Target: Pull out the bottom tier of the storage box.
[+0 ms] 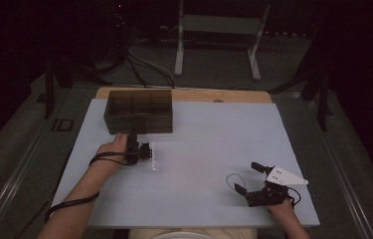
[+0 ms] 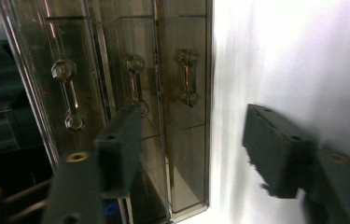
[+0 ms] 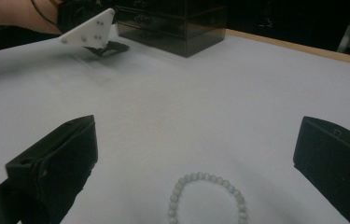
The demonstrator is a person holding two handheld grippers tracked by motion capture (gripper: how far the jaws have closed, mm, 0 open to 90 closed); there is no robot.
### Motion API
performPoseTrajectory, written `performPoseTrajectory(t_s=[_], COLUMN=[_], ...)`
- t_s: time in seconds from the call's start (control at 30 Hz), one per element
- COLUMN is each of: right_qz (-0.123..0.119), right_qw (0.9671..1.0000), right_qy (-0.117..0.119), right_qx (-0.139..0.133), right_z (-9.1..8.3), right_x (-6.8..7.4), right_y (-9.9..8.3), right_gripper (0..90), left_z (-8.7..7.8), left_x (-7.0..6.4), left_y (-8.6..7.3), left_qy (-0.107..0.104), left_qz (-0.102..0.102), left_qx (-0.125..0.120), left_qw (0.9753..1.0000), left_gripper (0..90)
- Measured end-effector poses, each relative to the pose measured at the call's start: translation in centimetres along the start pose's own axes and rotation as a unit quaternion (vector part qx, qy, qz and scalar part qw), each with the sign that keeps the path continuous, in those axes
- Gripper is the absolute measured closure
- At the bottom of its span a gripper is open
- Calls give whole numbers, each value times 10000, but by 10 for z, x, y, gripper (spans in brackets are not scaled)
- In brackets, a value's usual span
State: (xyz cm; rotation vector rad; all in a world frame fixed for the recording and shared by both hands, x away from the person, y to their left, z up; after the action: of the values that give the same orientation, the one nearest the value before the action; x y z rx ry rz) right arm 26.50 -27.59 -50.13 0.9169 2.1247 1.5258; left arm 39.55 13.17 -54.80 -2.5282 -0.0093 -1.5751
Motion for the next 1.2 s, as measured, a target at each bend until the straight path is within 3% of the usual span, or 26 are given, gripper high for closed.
performPoseTrajectory(t_s=[0.37, 0.77, 0.8, 1.2], right_qz=[18, 13, 2, -6], right_qw=[10000, 10000, 10000, 10000], right_qy=[3, 0, -4, -7], right_qx=[-3, 8, 17, 29], right_z=[-1, -1, -1, -1], right_x=[0, 0, 0, 0], right_y=[0, 0, 0, 0], right_gripper=[0, 0, 0, 0], left_z=[15, 24, 23, 25], left_x=[-7, -7, -7, -6], left_y=[3, 11, 12, 15], left_qy=[161, 318, 254, 351], left_qz=[53, 71, 59, 11], left_qx=[182, 350, 397, 396], left_qw=[9997, 9989, 9989, 9986], left_gripper=[639, 724, 733, 806])
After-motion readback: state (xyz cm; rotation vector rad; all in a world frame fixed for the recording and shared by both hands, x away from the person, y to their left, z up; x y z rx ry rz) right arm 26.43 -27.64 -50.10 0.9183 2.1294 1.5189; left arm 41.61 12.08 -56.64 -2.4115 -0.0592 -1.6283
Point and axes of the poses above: each handheld gripper's, and its own axes: z roughly forward along the jaws, y roughly out of its top, x roughly to its left, the point moved 2 cm from there along z, roughly forward along the jaws, and after that the axes turned 1 degree about z, right-handed, at the moved point
